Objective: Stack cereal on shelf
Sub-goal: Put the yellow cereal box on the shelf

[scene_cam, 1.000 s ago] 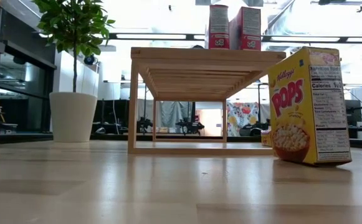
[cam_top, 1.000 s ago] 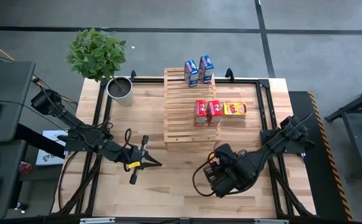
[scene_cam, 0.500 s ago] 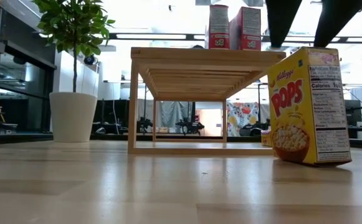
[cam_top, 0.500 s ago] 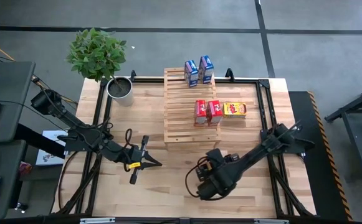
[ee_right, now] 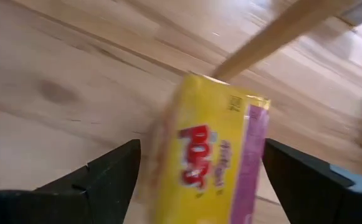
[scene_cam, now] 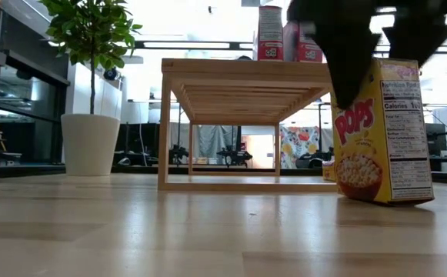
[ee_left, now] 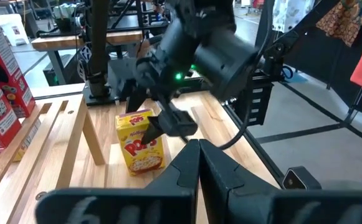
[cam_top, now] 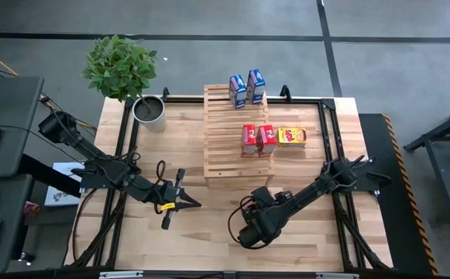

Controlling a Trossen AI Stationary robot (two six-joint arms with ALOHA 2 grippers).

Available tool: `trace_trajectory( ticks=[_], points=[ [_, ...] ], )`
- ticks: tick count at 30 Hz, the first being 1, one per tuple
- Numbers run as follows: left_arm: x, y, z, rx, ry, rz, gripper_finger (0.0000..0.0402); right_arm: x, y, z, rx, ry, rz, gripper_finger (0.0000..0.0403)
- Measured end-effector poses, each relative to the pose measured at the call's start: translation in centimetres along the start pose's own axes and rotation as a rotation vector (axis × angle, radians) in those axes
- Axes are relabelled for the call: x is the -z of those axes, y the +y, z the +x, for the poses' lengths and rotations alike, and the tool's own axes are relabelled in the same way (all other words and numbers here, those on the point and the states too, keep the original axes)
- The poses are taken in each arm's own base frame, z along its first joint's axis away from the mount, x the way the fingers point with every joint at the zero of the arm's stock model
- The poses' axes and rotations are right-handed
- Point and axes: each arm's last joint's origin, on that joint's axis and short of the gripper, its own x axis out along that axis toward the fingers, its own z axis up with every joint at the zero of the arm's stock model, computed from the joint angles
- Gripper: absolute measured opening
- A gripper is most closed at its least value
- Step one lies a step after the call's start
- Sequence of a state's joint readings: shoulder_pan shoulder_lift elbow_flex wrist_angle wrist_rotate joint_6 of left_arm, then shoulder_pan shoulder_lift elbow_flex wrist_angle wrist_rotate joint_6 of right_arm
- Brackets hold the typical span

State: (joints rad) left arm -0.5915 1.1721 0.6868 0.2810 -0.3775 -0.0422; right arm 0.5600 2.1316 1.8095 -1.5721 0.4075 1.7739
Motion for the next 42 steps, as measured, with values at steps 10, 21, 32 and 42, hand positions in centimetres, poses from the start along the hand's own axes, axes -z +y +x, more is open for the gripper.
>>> trace_trajectory(
  ticks=[10,21,32,42],
  points=[
    [0.0,0.0,0.0,0.000,0.000,0.000,0.0000,0.6,-0.4,1.3,0.061,0.037,-0.023,0.0217],
    [0.0,0.0,0.0,0.000,0.001,0.001,0.0000,-0.8,-0.1,-7.0,-0.316,0.050,-0.439,0.0125],
    [-0.3,0.3,-0.9,-0.001,0.018,0.008,0.0000,-7.8,-4.4,-17.0,-0.504,-0.772,-0.499,0.0139],
    [-0.3,0.5,-1.2,-0.014,0.033,0.008,0.0000,-19.6,-11.5,-14.1,-0.199,-0.836,0.033,0.0140]
  ],
)
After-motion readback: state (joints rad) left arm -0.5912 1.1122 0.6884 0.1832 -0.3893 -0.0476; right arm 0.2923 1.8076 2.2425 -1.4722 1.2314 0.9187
